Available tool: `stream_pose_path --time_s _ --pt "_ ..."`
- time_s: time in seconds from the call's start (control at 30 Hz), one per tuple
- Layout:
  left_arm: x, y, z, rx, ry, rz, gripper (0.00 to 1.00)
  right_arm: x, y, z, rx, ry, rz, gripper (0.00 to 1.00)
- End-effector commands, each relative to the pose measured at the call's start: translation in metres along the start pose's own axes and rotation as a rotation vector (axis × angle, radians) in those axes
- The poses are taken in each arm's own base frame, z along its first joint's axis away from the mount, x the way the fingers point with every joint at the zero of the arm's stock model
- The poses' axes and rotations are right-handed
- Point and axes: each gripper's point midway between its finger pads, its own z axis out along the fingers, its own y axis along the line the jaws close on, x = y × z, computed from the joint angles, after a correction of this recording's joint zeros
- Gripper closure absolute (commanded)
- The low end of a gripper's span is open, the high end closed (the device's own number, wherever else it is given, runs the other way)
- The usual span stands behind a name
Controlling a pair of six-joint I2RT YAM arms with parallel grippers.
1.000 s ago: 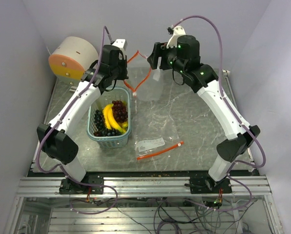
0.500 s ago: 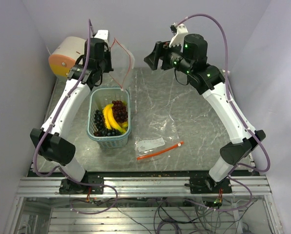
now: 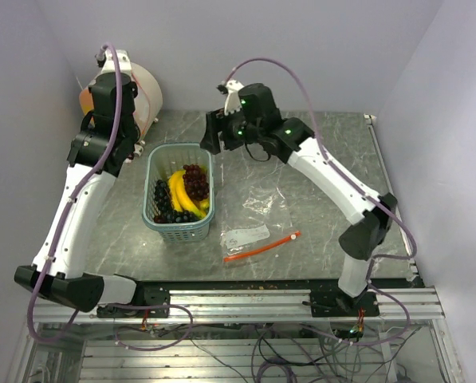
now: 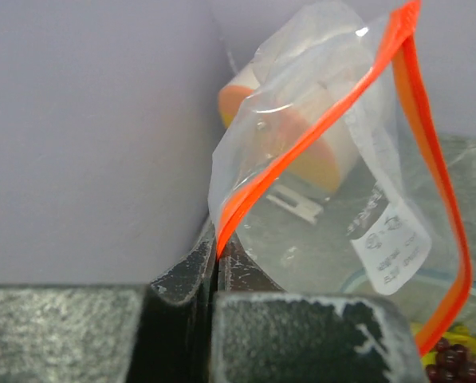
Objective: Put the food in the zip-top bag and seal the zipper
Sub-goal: Pick up the fake fruit from the bin.
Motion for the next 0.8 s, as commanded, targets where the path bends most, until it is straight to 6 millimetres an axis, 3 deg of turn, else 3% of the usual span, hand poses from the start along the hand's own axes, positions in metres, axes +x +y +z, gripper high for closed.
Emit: stream_pose_path --time_s 0.0,0.1,0.17,0.27,0.57,0.77 --pt "0.017 0.028 -0.004 -0.110 0.033 0.057 0.93 0.037 0.006 0.036 -0.004 0.124 0.006 0.33" --pt "0.023 0.031 -0.009 -0.111 0.037 0.063 0.93 0.056 0.015 0.060 -0.003 0.176 0.015 0.34" --pt "0.028 0.037 -0.012 -0.133 0.038 0.076 0.93 0.075 0.011 0.080 0.006 0.227 0.047 0.37" --pt "0.034 0.043 -0.018 -0.141 0.038 0.078 0.93 0.087 0.011 0.096 0.008 0.248 0.067 0.38" --pt "0.039 0.041 -0.026 -0.092 0.027 0.038 0.93 0.128 -0.012 0.121 0.191 0.310 0.024 0.39" --pt "0.038 0.041 -0.029 -0.080 0.020 0.029 0.93 0.143 -0.023 0.139 0.267 0.308 -0.035 0.42"
